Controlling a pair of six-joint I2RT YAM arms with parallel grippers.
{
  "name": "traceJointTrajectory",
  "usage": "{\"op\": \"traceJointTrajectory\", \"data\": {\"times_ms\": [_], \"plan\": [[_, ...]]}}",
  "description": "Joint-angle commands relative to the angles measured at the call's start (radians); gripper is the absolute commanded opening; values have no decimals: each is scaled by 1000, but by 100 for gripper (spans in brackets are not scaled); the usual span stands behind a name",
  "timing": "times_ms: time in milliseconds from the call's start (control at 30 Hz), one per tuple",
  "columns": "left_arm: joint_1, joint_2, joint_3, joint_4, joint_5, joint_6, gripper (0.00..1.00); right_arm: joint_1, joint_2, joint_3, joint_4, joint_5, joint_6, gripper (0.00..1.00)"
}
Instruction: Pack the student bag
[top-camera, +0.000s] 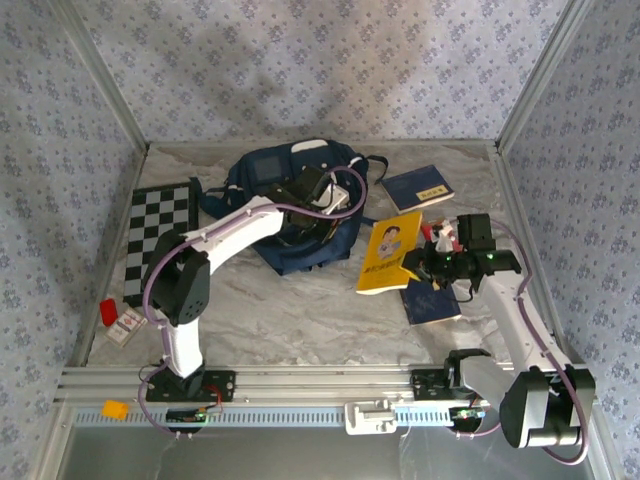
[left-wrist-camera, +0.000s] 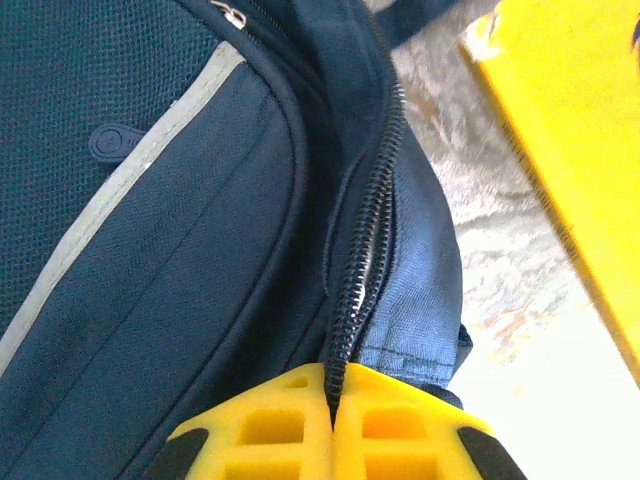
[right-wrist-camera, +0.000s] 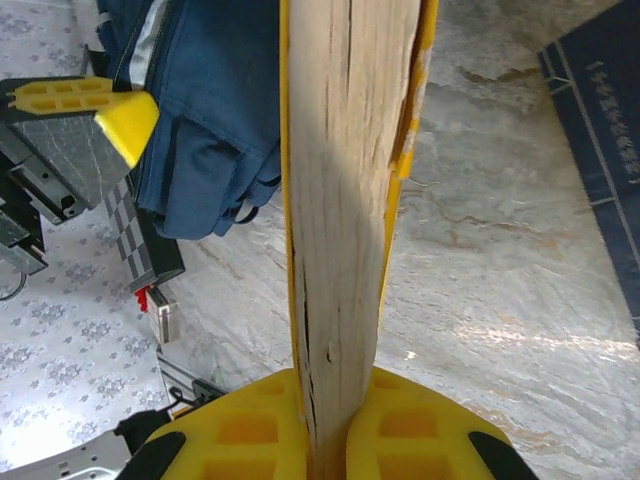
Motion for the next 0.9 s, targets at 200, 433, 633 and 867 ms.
{"op": "traceJointTrajectory", "data": {"times_ms": [200,433,633,867], "plan": [[11,-88,83,-5,-4,-44,0,97,47,125,42,-117,-8,0],[11,-24,90,1,91,-94,0,134,70,145,56,-78,-15,0],[12,35,82,-10,145,-97,0,181,171,103,148,-46,11,0],[21,93,71,-1,160,-102,7,206,238,93,136,4,-34,0]]}}
